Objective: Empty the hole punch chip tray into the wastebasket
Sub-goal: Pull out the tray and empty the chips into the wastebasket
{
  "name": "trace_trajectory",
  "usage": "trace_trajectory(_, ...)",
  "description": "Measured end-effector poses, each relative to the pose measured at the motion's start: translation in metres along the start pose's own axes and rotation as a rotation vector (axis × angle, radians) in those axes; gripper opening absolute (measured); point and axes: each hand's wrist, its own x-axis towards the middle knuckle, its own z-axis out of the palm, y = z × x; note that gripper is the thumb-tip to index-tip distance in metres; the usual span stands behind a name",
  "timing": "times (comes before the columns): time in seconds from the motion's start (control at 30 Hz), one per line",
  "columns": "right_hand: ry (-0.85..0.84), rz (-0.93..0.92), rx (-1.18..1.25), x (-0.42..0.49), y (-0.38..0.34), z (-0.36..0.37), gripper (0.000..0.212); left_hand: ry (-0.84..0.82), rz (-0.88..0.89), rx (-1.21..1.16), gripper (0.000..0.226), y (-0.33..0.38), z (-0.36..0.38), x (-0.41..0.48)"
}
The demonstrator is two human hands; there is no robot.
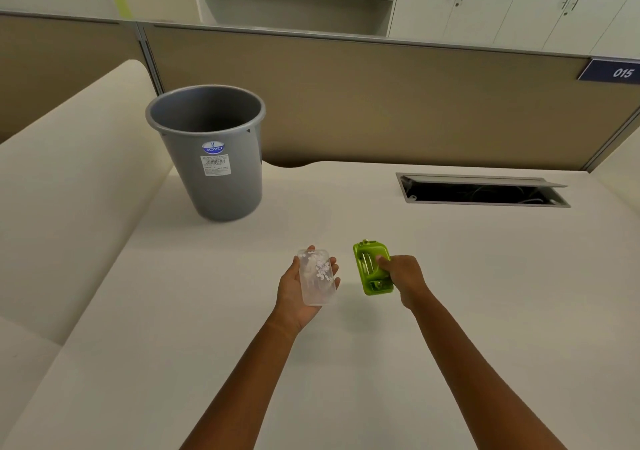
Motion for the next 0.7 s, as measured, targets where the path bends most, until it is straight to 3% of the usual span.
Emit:
trace_trajectory(0.17,0.111,0.034,-0.095,0.011,0.023,0.003,0.021,-0.021,0.014,-0.002,0.035,0.000,-0.002,0.001)
trace_trajectory(0.33,0.158,0.062,-0.142,0.017,0.040,0.006,0.024,-0.050,0.034,-0.010,0.037,-0.001,-0.006,0.007)
trace_trajectory(0.53,0.198,0.098,-0.176,0.021,0.054,0.010,0.047,-0.045,0.060,-0.022,0.038,-0.001,-0.008,0.010)
trace_trajectory(0.7,0.202,0.089,-0.244,0.024,0.064,0.011,0.047,-0.042,0.071,-0.006,0.039,-0.001,-0.010,0.012)
